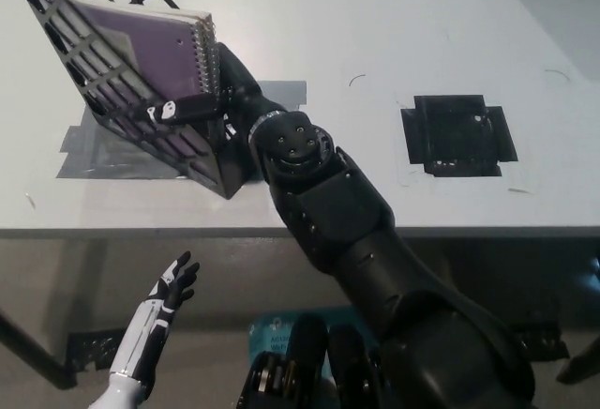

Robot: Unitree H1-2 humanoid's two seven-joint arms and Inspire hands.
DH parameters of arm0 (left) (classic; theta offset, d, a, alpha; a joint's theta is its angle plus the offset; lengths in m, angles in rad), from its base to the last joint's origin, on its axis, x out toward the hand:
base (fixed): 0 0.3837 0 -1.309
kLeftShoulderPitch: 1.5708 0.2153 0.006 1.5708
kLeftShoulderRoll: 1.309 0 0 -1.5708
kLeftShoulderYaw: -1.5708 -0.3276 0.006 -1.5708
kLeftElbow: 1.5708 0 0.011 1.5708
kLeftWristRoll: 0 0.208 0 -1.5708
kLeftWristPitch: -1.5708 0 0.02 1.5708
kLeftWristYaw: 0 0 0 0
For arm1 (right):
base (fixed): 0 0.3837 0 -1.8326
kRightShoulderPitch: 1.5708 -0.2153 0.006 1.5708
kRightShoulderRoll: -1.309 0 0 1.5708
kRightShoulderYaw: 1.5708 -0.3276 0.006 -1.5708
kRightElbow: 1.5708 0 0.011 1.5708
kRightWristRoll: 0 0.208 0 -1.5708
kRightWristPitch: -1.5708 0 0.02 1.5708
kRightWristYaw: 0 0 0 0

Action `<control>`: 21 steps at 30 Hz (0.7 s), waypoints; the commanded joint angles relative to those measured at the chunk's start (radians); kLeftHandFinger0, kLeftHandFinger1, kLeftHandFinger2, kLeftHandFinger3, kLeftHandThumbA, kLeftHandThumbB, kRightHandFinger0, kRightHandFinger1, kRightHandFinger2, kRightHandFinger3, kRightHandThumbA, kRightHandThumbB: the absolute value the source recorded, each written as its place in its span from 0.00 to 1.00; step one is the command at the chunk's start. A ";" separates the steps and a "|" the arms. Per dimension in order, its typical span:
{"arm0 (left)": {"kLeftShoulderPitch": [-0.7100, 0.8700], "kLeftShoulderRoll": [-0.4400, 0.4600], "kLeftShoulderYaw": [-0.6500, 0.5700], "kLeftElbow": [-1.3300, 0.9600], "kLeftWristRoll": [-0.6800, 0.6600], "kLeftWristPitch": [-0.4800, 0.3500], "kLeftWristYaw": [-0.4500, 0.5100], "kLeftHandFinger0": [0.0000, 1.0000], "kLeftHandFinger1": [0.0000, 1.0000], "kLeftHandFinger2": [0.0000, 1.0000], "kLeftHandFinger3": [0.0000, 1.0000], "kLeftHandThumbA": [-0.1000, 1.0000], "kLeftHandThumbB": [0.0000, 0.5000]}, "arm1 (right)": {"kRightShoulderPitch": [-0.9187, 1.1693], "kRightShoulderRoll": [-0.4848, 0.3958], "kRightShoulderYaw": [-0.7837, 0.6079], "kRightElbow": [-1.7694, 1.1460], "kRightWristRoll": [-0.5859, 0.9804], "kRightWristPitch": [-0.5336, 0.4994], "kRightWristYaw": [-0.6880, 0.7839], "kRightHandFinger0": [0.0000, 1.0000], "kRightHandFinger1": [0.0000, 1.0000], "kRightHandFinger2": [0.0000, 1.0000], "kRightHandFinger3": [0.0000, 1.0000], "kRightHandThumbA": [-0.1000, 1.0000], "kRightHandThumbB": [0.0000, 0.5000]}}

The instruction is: A shelf with a book inside it is placed on the center of the desk infront of the robot. The robot uses its right hand to grab the book, take it out and hand it to a person.

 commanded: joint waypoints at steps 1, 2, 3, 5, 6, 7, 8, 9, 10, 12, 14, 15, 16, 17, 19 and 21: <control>-0.014 0.014 -0.005 -0.032 0.008 -0.003 -0.012 1.00 1.00 1.00 1.00 1.00 0.53 | -0.043 0.026 -0.017 -0.071 -0.003 -0.009 -0.032 0.00 0.09 0.31 0.04 1.00 0.05; -0.014 0.013 -0.006 -0.032 0.008 -0.002 -0.012 1.00 1.00 1.00 1.00 1.00 0.54 | -0.039 0.028 -0.024 -0.079 0.006 -0.018 -0.025 0.00 0.09 0.31 0.03 1.00 0.03; -0.016 0.014 -0.006 -0.032 0.008 0.000 -0.013 1.00 1.00 1.00 1.00 1.00 0.54 | -0.038 0.028 -0.032 -0.085 0.016 -0.022 -0.017 0.00 0.07 0.30 0.03 1.00 0.04; -0.019 0.014 -0.007 -0.030 0.011 -0.001 -0.012 1.00 1.00 1.00 1.00 1.00 0.54 | -0.038 0.033 -0.055 -0.093 0.035 -0.019 -0.018 0.00 0.02 0.24 0.01 1.00 0.09; -0.019 0.013 -0.007 -0.031 0.009 0.004 -0.012 1.00 1.00 1.00 1.00 1.00 0.56 | -0.037 0.037 -0.067 -0.097 0.045 -0.018 -0.017 0.00 0.00 0.16 0.00 1.00 0.11; -0.019 0.013 -0.007 -0.033 0.008 0.006 -0.012 1.00 1.00 1.00 1.00 1.00 0.56 | -0.036 0.041 -0.079 -0.104 0.058 -0.015 -0.014 0.00 0.00 0.11 0.00 1.00 0.14; -0.019 0.013 -0.006 -0.033 0.008 0.008 -0.012 1.00 1.00 1.00 1.00 1.00 0.56 | -0.035 0.044 -0.088 -0.109 0.068 -0.014 -0.012 0.00 0.00 0.07 0.00 1.00 0.15; -0.019 0.012 -0.006 -0.033 0.007 0.009 -0.012 1.00 1.00 1.00 1.00 1.00 0.55 | -0.033 0.047 -0.097 -0.119 0.079 -0.010 -0.009 0.00 0.00 0.04 0.00 1.00 0.15; -0.019 0.011 -0.005 -0.032 -0.001 0.008 -0.015 1.00 1.00 1.00 1.00 1.00 0.55 | -0.028 0.052 -0.114 -0.135 0.094 -0.015 -0.003 0.00 0.00 0.00 0.00 1.00 0.15; -0.019 0.012 -0.005 -0.032 -0.006 0.008 -0.017 1.00 1.00 1.00 1.00 1.00 0.55 | -0.018 0.064 -0.157 -0.159 0.143 -0.035 0.018 0.00 0.00 0.00 0.00 1.00 0.11; -0.018 0.015 -0.008 -0.036 0.004 0.010 -0.016 1.00 1.00 1.00 1.00 1.00 0.54 | -0.010 0.077 -0.201 -0.193 0.199 -0.039 0.043 0.00 0.00 0.00 0.00 1.00 0.08; -0.019 0.015 -0.009 -0.036 0.006 0.009 -0.016 1.00 1.00 1.00 1.00 1.00 0.51 | -0.006 0.085 -0.232 -0.225 0.239 -0.029 0.058 0.00 0.00 0.00 0.00 1.00 0.11; -0.020 0.015 -0.009 -0.035 0.005 0.007 -0.016 1.00 1.00 1.00 1.00 1.00 0.51 | -0.005 0.088 -0.244 -0.240 0.254 -0.020 0.062 0.00 0.00 0.00 0.00 1.00 0.12; -0.020 0.015 -0.009 -0.035 0.005 0.006 -0.016 1.00 1.00 1.00 1.00 1.00 0.48 | -0.004 0.092 -0.255 -0.258 0.266 -0.009 0.062 0.00 0.00 0.00 0.00 1.00 0.12; -0.021 0.016 -0.007 -0.037 -0.003 0.013 -0.020 1.00 1.00 1.00 1.00 1.00 0.47 | -0.002 0.106 -0.284 -0.339 0.325 0.025 0.048 0.00 0.00 0.00 0.00 1.00 0.10; -0.021 0.017 -0.007 -0.033 -0.006 0.003 -0.020 1.00 1.00 1.00 1.00 1.00 0.45 | 0.003 0.111 -0.289 -0.421 0.398 0.040 0.031 0.00 0.00 0.00 0.00 1.00 0.09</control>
